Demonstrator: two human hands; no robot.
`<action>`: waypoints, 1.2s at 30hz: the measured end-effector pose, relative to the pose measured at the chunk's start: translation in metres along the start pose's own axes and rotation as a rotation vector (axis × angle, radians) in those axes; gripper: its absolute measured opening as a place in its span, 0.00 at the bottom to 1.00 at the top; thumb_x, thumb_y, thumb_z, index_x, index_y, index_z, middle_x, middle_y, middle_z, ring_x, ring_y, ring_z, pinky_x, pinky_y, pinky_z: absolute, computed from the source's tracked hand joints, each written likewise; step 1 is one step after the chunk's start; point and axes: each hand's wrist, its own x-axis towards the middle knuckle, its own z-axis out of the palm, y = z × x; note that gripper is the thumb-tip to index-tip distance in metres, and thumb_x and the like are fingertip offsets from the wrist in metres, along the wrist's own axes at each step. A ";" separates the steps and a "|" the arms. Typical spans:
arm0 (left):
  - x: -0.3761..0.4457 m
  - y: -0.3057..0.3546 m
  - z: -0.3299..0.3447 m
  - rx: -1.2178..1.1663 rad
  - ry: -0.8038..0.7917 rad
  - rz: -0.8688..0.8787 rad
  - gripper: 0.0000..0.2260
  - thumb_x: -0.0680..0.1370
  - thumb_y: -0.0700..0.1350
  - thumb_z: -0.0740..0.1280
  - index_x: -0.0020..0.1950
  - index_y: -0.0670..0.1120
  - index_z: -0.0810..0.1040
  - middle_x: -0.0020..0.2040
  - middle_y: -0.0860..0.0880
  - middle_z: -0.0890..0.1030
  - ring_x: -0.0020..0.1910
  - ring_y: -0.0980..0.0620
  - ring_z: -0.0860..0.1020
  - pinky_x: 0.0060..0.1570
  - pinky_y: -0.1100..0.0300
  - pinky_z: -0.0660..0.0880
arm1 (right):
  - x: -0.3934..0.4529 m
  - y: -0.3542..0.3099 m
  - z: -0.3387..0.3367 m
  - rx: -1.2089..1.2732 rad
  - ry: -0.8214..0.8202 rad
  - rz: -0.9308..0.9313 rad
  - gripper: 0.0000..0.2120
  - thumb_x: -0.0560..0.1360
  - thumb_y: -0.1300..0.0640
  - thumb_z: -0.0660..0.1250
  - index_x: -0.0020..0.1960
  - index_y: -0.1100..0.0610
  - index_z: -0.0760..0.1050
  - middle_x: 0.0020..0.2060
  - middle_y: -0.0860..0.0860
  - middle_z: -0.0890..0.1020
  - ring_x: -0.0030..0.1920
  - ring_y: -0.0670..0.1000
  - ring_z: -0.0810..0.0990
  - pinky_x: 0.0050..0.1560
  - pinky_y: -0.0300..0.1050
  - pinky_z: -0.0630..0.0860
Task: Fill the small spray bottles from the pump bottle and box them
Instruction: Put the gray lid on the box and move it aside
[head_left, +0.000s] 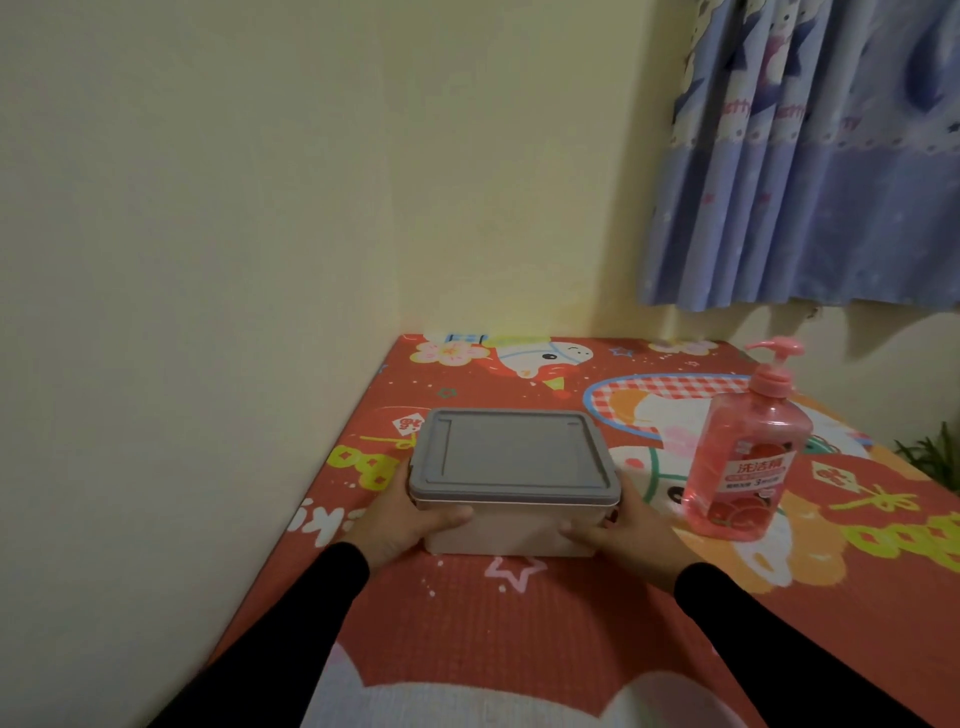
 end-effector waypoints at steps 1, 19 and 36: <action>-0.001 -0.005 0.001 0.021 0.018 -0.003 0.35 0.64 0.43 0.81 0.66 0.52 0.69 0.58 0.55 0.81 0.54 0.62 0.80 0.51 0.63 0.78 | 0.000 0.004 0.002 -0.026 0.009 0.001 0.39 0.63 0.47 0.79 0.68 0.40 0.62 0.58 0.36 0.78 0.57 0.39 0.78 0.51 0.30 0.75; 0.066 -0.024 -0.002 -0.051 0.089 0.001 0.30 0.67 0.32 0.77 0.65 0.50 0.73 0.57 0.52 0.82 0.56 0.52 0.80 0.45 0.64 0.78 | 0.066 0.015 0.009 -0.001 0.110 -0.006 0.32 0.67 0.56 0.78 0.63 0.42 0.66 0.53 0.36 0.77 0.51 0.35 0.75 0.44 0.29 0.73; 0.166 -0.030 -0.011 0.004 0.116 -0.010 0.34 0.61 0.39 0.78 0.65 0.49 0.72 0.56 0.50 0.83 0.54 0.50 0.81 0.46 0.52 0.80 | 0.170 0.029 0.000 -0.022 0.120 -0.029 0.37 0.66 0.57 0.78 0.70 0.47 0.65 0.58 0.41 0.78 0.58 0.42 0.77 0.53 0.34 0.73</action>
